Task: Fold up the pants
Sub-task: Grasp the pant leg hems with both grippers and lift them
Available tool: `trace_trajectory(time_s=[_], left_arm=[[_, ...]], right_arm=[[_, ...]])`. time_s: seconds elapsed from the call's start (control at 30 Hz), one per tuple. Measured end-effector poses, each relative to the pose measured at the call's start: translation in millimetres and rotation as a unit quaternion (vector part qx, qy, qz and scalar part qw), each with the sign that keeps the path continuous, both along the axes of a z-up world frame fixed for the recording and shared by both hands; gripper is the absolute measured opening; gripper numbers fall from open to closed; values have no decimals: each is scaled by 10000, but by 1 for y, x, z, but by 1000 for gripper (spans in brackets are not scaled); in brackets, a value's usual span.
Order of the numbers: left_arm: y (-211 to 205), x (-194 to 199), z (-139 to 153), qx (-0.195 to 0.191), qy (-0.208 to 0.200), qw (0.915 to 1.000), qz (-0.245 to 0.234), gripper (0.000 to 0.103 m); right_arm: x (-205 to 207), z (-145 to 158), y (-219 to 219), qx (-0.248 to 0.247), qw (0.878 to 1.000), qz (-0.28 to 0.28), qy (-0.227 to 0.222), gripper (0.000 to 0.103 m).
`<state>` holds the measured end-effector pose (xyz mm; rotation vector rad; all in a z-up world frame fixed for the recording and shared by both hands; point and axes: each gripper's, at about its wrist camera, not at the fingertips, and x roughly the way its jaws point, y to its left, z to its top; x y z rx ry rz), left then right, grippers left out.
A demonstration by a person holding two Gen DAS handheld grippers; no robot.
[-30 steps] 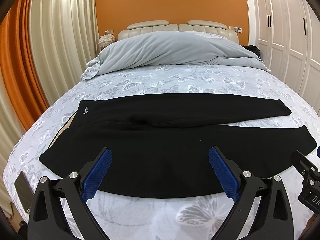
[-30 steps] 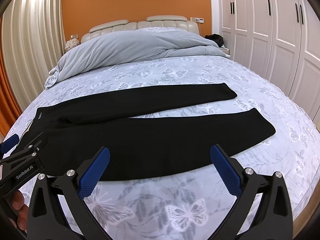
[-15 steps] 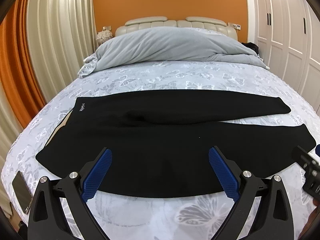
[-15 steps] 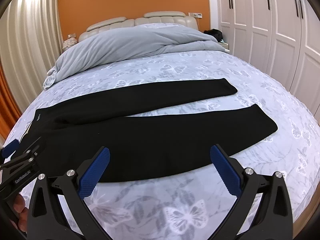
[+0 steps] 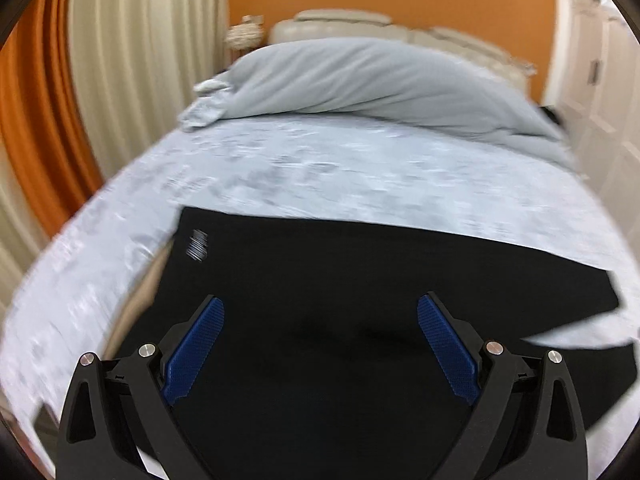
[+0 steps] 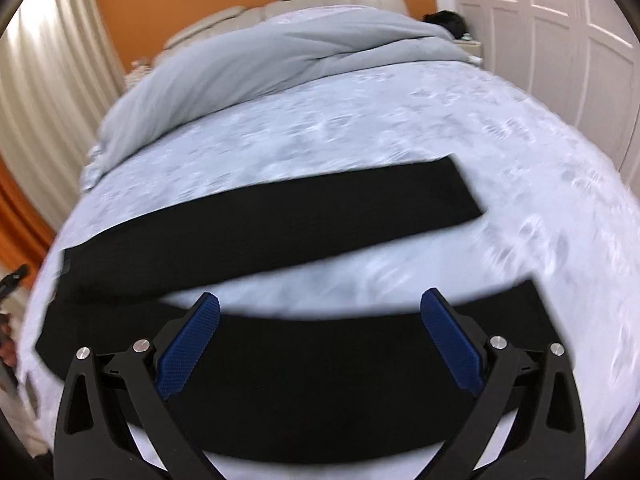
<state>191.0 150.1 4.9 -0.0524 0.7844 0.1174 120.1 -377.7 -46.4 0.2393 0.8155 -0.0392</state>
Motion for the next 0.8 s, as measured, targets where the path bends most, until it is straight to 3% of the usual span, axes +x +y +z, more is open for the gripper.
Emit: trace_trajectory(time_s=[0.07,0.2,0.27,0.37,0.53,0.57,0.6,0.63,0.67,0.7,0.73,0.8], left_arm=[[19,31,-8,111,143,9997,136,96],[79,99,-38,-459,580,9951,656,96],[99,120,-55,-544,760,9910,961,96],[135,153,-89,-748,1075,9798,1508,95],[169,172,-121,-1468,1125,9585,2169,94],[169,173,-120,-1440,1030,9588,2224,94],[167,177,-118,-1353,965,9614,2192,93],[163,181,-117,-1277,977,9647,2088,75],[159,185,-116,-1241,1016,9681,1927,60],[156,191,-116,-1140,1133,9714,1748,22],[156,193,-115,-1116,1235,9719,1664,8],[162,184,-106,-1328,1140,9720,1568,7]], right_arm=[[28,-8,-23,-188,9998,-79,-63,98],[89,-26,-71,-301,9985,-441,-68,98],[116,-35,-89,-234,9979,-599,3,98],[153,-56,-111,-141,9961,-826,285,98],[183,-81,-115,-315,9932,-962,576,98],[186,-85,-109,-327,9940,-867,586,91],[189,-87,-104,-385,9946,-763,588,72],[191,-88,-99,-479,9943,-702,647,53],[194,-90,-95,-528,9940,-640,717,45],[192,-89,-93,-508,9946,-598,675,21],[190,-86,-92,-429,9956,-566,614,7],[180,-73,-93,-314,9968,-592,429,6]])
